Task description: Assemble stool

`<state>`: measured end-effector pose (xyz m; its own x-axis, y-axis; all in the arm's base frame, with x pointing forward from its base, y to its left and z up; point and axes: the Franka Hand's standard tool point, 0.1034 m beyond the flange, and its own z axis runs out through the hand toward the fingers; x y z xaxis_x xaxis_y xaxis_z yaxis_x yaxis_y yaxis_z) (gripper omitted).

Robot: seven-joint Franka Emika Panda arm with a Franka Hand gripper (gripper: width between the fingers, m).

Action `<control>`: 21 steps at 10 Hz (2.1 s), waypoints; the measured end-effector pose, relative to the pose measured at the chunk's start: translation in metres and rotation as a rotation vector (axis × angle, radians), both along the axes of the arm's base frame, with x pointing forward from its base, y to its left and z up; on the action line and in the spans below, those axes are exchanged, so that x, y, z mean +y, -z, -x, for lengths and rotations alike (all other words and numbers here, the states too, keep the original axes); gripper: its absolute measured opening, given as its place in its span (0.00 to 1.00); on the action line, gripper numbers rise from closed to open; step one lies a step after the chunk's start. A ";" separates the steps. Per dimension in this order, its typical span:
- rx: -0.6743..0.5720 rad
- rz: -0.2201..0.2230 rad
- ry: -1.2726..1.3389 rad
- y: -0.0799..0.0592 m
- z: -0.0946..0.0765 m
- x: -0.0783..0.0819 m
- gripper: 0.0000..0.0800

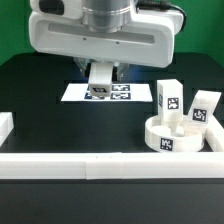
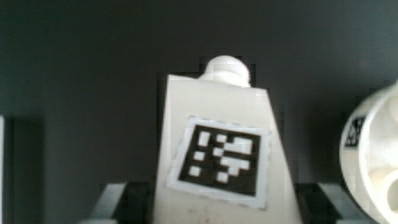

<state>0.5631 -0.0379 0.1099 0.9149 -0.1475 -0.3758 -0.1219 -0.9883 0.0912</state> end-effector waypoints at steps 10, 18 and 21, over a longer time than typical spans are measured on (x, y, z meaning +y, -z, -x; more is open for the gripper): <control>-0.682 0.039 -0.058 -0.008 -0.030 0.021 0.41; -0.674 0.070 -0.333 -0.006 -0.040 0.083 0.41; -0.729 0.056 -0.374 -0.007 -0.039 0.103 0.41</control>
Offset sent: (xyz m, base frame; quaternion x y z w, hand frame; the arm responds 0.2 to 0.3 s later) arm -0.0071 0.0247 0.0090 0.0867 0.0969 0.0591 0.9897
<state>0.6020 0.0651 0.1165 0.9190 0.2147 0.3307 0.1671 -0.9718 0.1665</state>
